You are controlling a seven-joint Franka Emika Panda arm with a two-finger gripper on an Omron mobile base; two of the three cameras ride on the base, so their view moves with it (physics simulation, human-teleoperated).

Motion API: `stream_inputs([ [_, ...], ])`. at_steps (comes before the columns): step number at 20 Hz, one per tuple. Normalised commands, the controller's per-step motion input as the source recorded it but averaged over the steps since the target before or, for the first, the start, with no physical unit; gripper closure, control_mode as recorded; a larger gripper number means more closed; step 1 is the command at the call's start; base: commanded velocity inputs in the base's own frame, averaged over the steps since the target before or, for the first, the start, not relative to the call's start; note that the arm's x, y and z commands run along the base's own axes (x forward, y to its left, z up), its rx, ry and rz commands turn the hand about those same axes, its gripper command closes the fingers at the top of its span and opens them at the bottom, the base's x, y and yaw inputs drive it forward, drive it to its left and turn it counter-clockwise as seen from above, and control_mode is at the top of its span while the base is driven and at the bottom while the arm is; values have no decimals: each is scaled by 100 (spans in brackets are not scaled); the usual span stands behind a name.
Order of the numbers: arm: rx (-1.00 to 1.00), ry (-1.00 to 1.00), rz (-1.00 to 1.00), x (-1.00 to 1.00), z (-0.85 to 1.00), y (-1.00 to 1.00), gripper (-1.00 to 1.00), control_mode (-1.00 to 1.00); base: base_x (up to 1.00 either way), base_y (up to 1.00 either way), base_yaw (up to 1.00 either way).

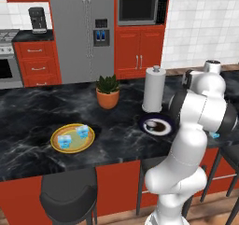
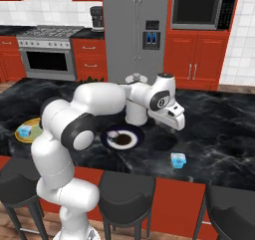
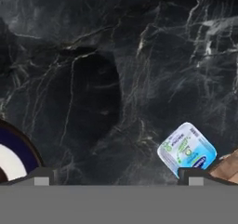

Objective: Place two yogurt containers on each plate.

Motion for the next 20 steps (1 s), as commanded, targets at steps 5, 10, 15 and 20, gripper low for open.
stream_inputs([
  [5,7,3,5,19,-26,-31,-100,-100,0,0,0],
  [10,0,7,0,11,-41,-49,-100,-100,0,0,0],
  [15,0,10,0,0,-29,-43,-100,-100,0,0,0],
  [20,1,11,13,-17,-17,-36,-100,-100,0,0,0],
])
